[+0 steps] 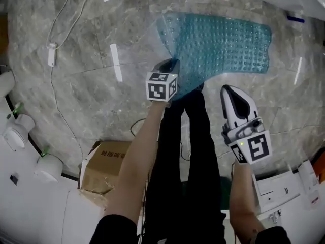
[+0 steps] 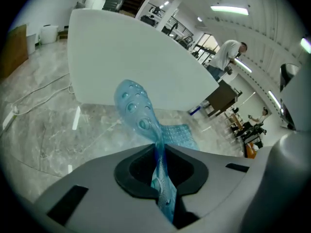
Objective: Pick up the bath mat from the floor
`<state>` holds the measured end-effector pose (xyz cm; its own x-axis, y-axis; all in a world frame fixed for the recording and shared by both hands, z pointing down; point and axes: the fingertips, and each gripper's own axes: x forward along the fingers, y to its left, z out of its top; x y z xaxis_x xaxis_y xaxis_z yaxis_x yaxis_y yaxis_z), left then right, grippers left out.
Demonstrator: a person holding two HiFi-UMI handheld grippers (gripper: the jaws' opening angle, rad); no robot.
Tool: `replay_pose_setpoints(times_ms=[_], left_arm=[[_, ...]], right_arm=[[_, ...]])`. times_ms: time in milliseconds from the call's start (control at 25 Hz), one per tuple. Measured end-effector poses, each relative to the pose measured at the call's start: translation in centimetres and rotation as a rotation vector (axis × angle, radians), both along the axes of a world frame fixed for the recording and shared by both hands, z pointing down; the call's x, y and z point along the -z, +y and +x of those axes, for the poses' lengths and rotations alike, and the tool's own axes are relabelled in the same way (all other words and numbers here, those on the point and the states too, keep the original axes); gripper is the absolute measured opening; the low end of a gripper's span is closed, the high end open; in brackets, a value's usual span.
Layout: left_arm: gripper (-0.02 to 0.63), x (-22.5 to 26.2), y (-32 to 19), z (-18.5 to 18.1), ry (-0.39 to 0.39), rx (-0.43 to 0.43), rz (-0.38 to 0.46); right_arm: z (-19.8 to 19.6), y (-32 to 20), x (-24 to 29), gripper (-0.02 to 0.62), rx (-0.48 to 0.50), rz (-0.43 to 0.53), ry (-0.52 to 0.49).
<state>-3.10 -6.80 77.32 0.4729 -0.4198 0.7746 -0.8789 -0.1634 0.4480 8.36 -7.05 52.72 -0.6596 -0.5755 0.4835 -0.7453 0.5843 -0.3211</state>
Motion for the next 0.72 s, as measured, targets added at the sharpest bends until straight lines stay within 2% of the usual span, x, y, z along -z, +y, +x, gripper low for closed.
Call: replay_pose_setpoints(times_ms=[240, 520, 720], left_arm=[[0.041, 13.0, 1.1, 1.7, 0.107, -0.069, 0.085], [0.040, 25.4, 3.7, 1.0, 0.113, -0.130, 0.158], [0.040, 33.6, 4.2, -0.6, 0.148, -0.101, 0.215]], right_arm=[[0.7, 0.8, 10.0, 0.014, -0.013, 0.062, 0.027], [1.9, 1.3, 21.4, 0.014, -0.058, 0.169, 0.045], [2.1, 1.8, 29.0, 0.014, -0.099, 0.249, 0.036]])
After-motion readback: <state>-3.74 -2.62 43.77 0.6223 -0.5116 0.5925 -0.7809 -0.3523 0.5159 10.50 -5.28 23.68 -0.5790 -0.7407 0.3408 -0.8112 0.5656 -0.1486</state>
